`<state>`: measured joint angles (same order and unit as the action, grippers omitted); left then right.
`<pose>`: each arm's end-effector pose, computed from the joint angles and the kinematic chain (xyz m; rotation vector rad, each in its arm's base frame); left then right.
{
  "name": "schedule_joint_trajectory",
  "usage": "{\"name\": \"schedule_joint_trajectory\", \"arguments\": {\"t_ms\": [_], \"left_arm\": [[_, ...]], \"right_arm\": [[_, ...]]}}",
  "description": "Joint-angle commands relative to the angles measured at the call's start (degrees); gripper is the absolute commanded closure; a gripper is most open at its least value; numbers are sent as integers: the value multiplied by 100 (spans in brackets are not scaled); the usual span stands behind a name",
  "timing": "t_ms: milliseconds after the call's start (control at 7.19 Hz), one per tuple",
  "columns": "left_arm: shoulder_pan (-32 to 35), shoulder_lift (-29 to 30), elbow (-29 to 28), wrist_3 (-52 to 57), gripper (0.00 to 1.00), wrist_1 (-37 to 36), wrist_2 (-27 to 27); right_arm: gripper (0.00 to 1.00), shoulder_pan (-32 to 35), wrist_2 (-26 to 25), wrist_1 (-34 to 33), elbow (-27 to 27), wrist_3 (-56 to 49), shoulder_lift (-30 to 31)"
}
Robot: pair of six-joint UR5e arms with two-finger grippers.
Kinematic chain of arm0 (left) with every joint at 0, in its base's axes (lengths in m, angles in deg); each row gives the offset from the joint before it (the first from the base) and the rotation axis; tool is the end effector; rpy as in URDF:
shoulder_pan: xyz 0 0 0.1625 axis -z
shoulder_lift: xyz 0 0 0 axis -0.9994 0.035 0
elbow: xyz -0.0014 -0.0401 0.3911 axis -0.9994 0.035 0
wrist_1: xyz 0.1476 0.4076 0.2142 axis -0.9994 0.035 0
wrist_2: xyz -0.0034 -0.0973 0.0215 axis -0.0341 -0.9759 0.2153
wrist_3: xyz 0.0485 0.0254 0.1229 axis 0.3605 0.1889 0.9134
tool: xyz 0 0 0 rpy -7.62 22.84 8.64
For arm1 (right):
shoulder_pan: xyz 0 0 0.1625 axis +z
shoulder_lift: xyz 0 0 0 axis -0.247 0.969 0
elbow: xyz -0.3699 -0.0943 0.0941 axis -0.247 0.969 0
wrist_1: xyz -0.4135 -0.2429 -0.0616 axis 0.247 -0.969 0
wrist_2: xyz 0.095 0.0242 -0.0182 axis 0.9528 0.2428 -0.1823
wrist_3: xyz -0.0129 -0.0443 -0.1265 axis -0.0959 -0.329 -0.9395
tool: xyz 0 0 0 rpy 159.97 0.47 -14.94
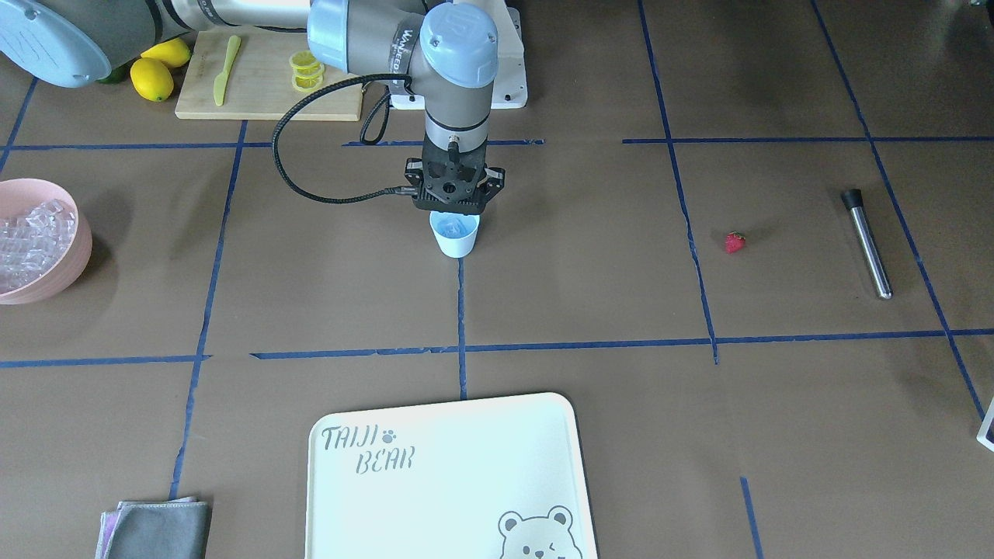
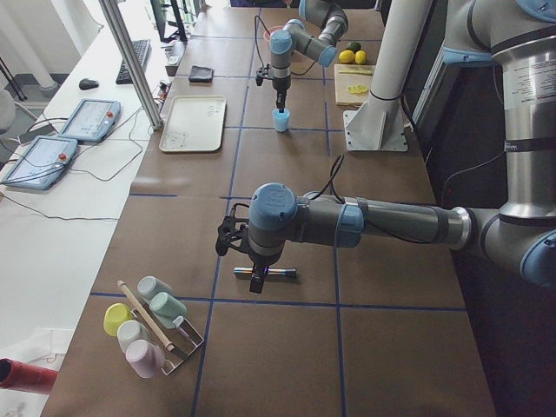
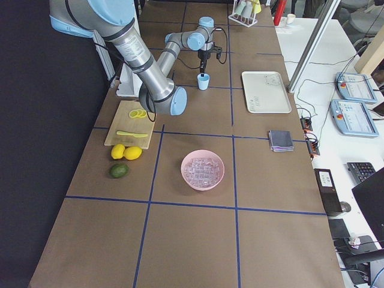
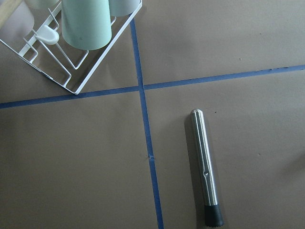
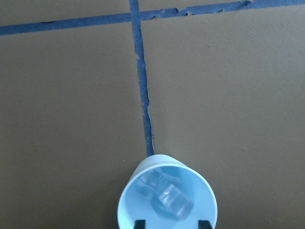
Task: Mash ice and strawberries in cup
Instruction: 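Lower into the cup and open the right gripper to drop the cube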
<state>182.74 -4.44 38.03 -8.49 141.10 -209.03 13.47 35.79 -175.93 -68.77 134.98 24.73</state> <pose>-0.0720 -0.4973 0.5734 0.1970 0.8524 0.0739 -0.6238 -0.4305 0.0834 -0.0590 -0.7196 0.1186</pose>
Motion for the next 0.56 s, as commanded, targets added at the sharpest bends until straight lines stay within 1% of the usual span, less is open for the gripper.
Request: {"name": "schedule_joint_trajectory", "arguments": {"t_ms": [0, 139, 278, 417], "left_arm": [[0, 1, -1, 0, 0, -1, 0], [0, 27, -1, -87, 0, 7, 0], [-17, 54, 52, -358, 0, 60, 26], [-261, 80, 130, -691, 0, 95, 26]], "right_arm": [[11, 0, 1, -1, -28, -6, -9], [1, 0, 1, -9, -142, 3, 8], [1, 78, 1, -9, -282, -6, 43], [1, 271, 10, -9, -449, -6, 104]]}}
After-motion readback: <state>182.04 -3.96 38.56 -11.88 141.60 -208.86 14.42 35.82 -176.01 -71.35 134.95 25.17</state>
